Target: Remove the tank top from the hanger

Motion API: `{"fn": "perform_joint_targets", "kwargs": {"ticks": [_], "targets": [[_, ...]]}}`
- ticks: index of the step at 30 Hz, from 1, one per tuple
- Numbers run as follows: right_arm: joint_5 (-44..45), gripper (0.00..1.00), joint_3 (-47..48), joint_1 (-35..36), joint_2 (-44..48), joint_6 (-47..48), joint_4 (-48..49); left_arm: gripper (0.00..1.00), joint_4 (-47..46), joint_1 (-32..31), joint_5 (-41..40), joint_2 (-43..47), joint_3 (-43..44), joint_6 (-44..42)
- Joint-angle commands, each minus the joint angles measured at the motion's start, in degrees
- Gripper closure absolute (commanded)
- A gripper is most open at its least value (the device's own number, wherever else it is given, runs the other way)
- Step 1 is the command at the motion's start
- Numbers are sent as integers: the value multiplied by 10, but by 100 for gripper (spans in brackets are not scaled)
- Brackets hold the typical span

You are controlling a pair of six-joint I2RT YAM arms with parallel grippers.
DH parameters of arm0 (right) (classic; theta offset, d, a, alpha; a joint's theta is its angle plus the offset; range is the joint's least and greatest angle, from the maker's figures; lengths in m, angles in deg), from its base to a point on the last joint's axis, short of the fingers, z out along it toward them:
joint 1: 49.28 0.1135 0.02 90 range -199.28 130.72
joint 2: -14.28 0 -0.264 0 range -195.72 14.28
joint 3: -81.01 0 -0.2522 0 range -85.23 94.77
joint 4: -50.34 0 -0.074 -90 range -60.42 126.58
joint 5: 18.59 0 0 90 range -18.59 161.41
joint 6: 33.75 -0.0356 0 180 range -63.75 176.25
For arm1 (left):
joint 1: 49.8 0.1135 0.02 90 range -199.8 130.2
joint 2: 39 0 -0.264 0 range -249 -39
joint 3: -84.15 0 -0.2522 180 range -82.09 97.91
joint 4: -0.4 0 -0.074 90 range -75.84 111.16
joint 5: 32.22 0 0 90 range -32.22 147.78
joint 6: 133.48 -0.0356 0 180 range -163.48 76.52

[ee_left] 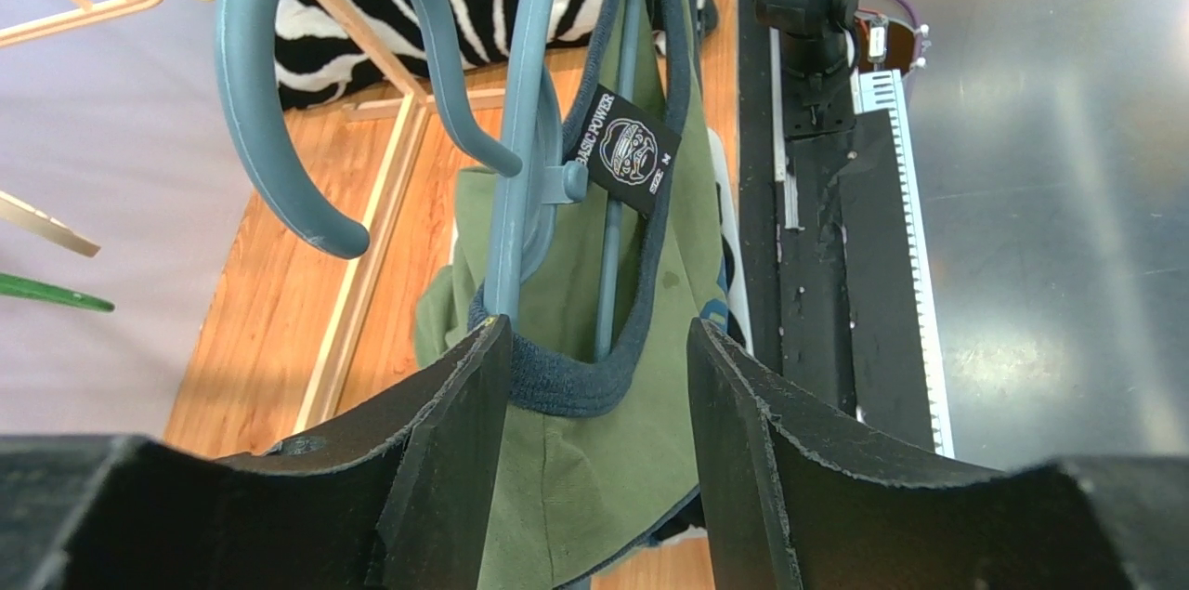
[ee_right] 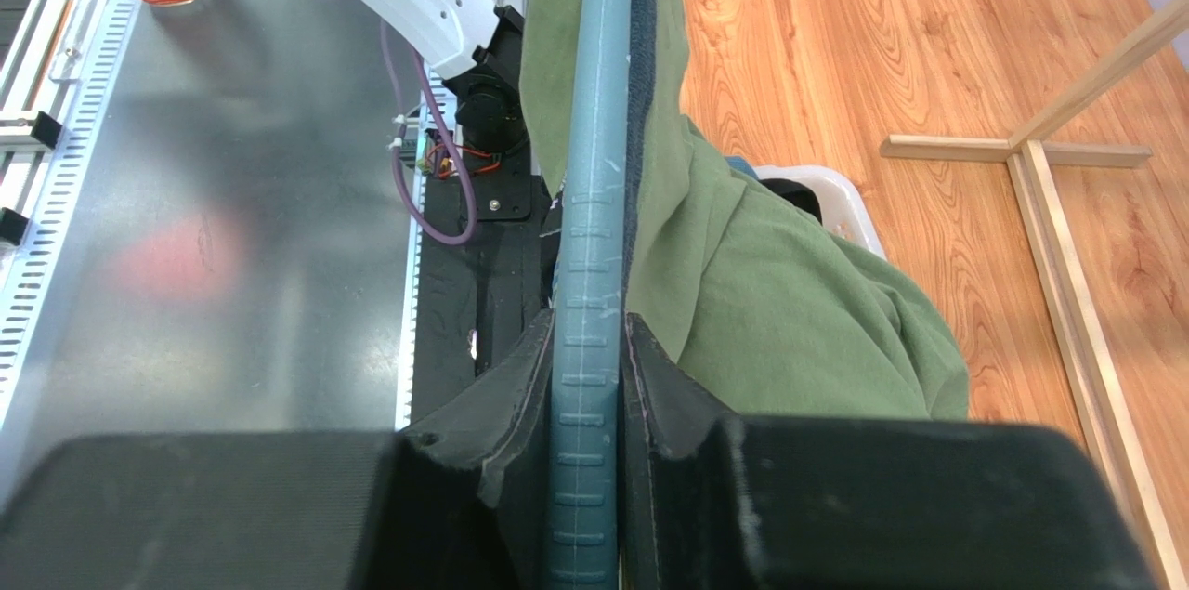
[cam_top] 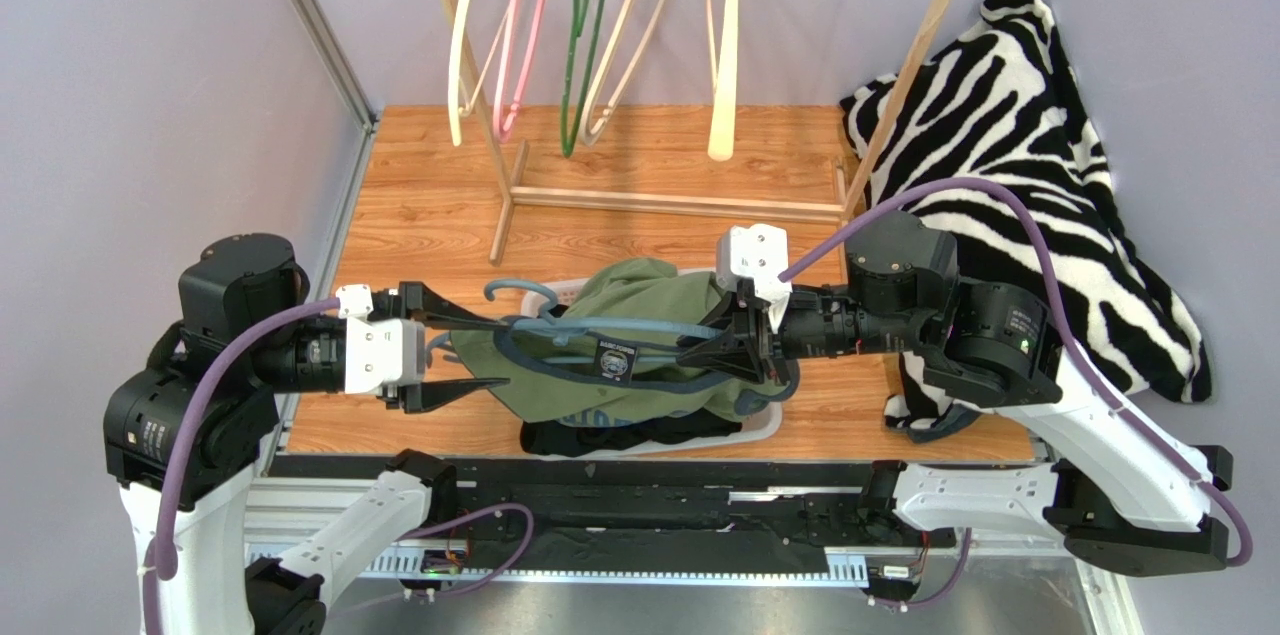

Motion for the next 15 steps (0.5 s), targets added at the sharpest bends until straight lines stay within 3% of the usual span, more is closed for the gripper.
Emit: {"fn": "perform_joint_targets", "kwargs": {"ticks": [1,3,8,15], "targets": [[10,100,33,13,9,9,33,41,69,2,0,1,-10,-3],[14,100,35,21,5,9,27,25,48,2,-24,3,-13,20],[29,100,31,29,-2,11,10,14,12,2,-42,1,34,54],[31,100,25,30,3,11,10,11,32,3,-66,10,92,49]]}}
